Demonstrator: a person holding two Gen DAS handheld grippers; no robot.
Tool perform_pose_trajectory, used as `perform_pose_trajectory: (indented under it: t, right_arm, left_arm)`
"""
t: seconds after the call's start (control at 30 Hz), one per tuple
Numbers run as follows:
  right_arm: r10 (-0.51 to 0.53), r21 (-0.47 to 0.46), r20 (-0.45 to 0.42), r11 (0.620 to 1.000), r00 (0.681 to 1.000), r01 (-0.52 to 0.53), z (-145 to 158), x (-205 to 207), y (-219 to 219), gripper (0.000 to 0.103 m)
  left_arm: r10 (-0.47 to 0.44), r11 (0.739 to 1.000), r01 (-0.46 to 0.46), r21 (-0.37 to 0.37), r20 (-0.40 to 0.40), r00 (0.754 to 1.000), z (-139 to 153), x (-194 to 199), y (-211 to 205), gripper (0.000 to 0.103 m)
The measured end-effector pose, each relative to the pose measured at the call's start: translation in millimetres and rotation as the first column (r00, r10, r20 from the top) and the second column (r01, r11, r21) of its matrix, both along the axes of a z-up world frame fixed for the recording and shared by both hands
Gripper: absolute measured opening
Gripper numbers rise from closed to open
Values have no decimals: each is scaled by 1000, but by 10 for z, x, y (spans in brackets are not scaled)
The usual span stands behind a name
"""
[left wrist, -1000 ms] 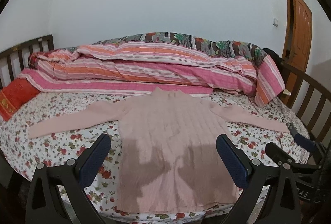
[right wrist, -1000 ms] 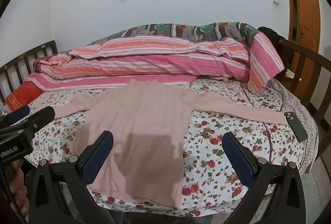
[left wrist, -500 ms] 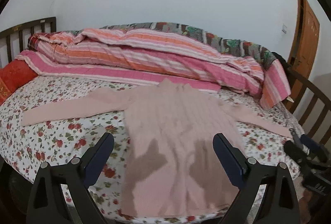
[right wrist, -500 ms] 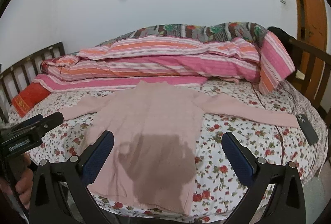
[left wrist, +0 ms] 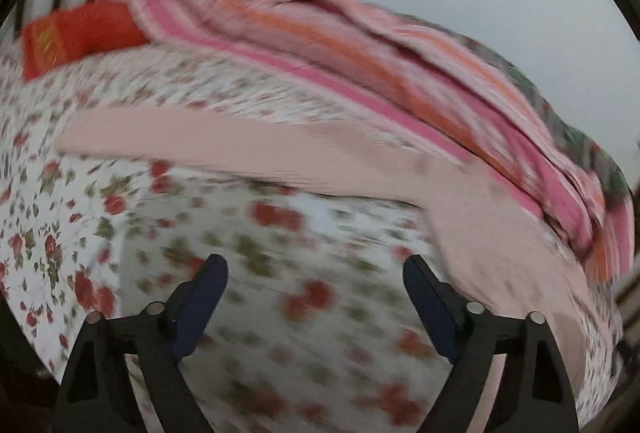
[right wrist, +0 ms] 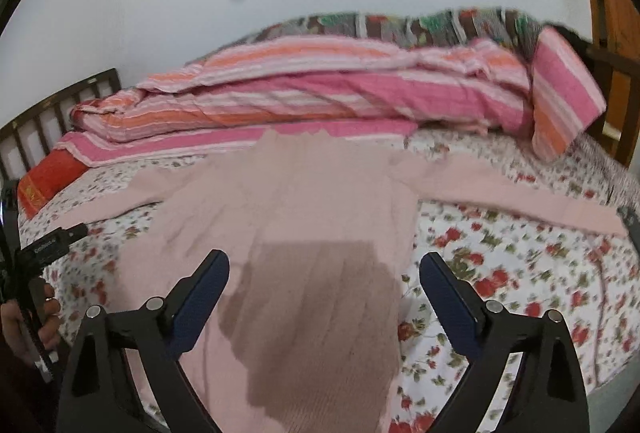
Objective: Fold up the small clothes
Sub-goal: 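Grasp the sweater sleeve cuff with the left gripper and lift it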
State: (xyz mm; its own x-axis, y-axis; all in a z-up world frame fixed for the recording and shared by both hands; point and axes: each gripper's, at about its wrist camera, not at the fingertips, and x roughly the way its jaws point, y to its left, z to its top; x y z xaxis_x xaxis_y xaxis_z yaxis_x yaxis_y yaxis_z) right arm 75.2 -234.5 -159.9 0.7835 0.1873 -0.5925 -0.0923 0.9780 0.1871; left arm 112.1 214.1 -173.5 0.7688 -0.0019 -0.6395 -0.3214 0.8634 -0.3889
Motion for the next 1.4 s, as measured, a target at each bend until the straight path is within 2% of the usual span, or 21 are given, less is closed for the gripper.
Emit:
perform_pose_trajectory:
  t: [0.03,0.07,0.13,0.17,0.33,0.37,0.4,0.5,0.6,0.63,0.7,0.73,0.87,1.03,1.2,1.33,1.4]
  right_arm:
    - [0,-4,-12,1000,1000,0,-51,55,5,93]
    - [-1,-13,-19,1000,1000,1,-96,100,18,93]
    - [-5,-28,-34,1000,999,4,-165,182,33,93]
    - [-4,-26,-42,1000,999,3,-188,221,40,93]
    - [14,-16,-82,1000,997,-15,-305,388,98,93]
    - [14,-21,-87,1000,996,-16,-326,413,111,93]
    - [17,-23,-90,1000,996,-19,-342,427,121,93]
    - [20,-32,-97,999,995,-23,-376,457,119,93]
    - [10,-40,-108,999,994,-14,-416,482,60,93]
    - [5,-42,-112,999,994,-10,-432,487,29,93]
    - [-2,-38,-117,999,993,-3,-457,503,-43,93]
    - [-6,-36,-119,999,993,1,-468,509,-74,93]
    - [-26,-16,-107,1000,994,24,-493,535,-253,93]
    - [-59,-30,-89,998,994,56,-567,551,-459,93]
    - [-69,4,-82,998,994,69,-636,475,-719,93]
    - [-96,20,-57,995,994,97,-611,345,-942,93]
    - [-115,27,-47,993,992,116,-596,278,-1054,93]
  left_arm:
    - [27,999,-27,-22,-6,1000,-56,28,116,86]
    - [64,996,-64,-67,-4,998,-129,55,282,81]
    - [91,986,-87,-145,24,996,-224,82,502,73]
    - [104,982,-95,-164,43,994,-242,83,583,73]
    - [230,957,-209,-201,89,969,-292,147,1004,73]
    - [264,947,-239,-214,95,960,-316,161,1108,73]
    - [301,946,-278,-167,136,944,-322,159,1197,71]
    - [380,918,-353,-183,147,913,-341,180,1442,67]
    - [420,903,-398,-165,134,898,-299,226,1565,54]
    - [440,894,-421,-153,123,890,-278,238,1599,47]
    - [475,878,-463,-122,97,875,-260,223,1635,27]
    - [484,874,-476,-98,92,870,-243,224,1631,5]
    - [445,895,-440,-71,114,888,-91,250,1511,7]
    - [357,929,-368,26,194,914,334,305,1058,7]
    - [185,963,-225,147,243,952,728,582,284,7]
    - [46,979,-95,183,254,966,919,942,-455,7]
    - [-29,977,-25,210,252,967,977,1154,-890,7]
